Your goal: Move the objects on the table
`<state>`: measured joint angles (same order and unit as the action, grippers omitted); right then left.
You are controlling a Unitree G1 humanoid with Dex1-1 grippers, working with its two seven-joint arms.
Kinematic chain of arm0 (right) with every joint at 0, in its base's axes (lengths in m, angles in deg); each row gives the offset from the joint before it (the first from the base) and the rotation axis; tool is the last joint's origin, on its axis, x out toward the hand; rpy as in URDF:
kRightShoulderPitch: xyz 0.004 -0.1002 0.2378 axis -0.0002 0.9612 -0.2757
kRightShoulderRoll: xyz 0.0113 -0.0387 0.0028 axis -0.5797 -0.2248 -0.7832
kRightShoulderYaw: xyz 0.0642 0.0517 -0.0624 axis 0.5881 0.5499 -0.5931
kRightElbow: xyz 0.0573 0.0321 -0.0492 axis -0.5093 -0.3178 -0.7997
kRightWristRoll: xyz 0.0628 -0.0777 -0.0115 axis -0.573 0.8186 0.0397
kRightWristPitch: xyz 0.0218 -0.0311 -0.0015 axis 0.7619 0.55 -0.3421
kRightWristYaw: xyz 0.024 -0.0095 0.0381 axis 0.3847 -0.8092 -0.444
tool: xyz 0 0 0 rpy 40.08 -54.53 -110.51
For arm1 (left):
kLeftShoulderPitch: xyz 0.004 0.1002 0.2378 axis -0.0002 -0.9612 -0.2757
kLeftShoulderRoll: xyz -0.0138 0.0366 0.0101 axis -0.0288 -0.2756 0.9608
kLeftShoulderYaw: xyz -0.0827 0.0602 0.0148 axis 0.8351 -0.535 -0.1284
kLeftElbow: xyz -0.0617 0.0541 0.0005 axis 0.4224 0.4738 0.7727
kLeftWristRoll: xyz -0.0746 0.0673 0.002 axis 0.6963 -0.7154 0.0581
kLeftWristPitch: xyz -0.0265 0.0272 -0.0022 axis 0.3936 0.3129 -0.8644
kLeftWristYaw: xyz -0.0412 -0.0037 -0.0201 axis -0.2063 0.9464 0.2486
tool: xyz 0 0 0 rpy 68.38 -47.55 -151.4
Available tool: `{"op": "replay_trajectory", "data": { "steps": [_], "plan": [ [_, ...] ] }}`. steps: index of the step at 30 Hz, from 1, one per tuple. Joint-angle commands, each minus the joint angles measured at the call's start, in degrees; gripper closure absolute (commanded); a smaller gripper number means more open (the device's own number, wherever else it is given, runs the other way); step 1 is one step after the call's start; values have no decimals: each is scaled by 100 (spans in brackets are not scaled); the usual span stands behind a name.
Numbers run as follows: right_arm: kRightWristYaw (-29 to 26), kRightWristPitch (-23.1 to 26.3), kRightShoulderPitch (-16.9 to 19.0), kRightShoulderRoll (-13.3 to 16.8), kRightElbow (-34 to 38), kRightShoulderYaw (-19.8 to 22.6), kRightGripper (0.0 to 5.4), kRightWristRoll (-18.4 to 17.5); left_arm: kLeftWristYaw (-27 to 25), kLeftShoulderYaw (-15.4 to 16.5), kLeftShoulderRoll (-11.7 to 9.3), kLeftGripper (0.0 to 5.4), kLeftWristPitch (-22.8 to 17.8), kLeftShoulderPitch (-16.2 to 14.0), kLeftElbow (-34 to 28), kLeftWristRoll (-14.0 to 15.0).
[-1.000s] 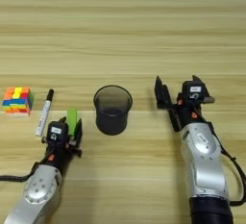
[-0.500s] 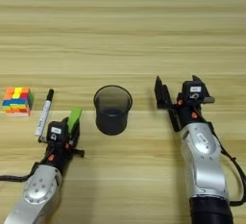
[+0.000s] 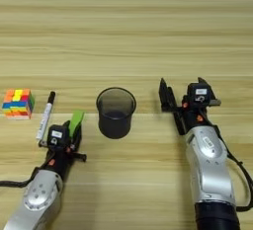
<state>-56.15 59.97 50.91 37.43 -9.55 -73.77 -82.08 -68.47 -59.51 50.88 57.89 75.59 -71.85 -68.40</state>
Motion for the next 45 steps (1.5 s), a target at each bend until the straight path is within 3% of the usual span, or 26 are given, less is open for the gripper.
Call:
{"op": "replay_trajectory", "data": {
  "steps": [1, 11, 14, 19, 24, 34, 40, 45],
  "plan": [
    [34, 84, 4, -4, 40, 24, 0, -9, -75, 40, 279, 410, 30, -41, -456, 44],
    [22, 67, -35, 7, -32, 34, 0, -12, -236, 114, 112, 410, 25, -11, -1362, -128],
    [18, 57, -50, 12, -62, 38, 0, -12, -214, 261, 92, 410, -15, -6, -1464, -129],
    [16, 46, -67, 17, -94, 41, 0, -12, -175, 804, -77, 410, -167, 65, -1753, -145],
    [17, 43, -76, 15, -105, 38, 0, -8, -134, 1650, -328, 410, -393, 111, -1889, -101],
    [5, 57, -41, 35, -60, 55, 0, -23, -195, 2884, -757, 410, -508, -21, -1851, 2],
    [-9, 55, -45, 53, -73, 70, 0, -33, -316, 3394, -940, 410, -550, 17, -1549, 63],
    [-18, 67, -45, 67, -61, 76, 0, -43, -362, 3413, -907, 410, -486, 113, -1142, -2]
  ]
}}
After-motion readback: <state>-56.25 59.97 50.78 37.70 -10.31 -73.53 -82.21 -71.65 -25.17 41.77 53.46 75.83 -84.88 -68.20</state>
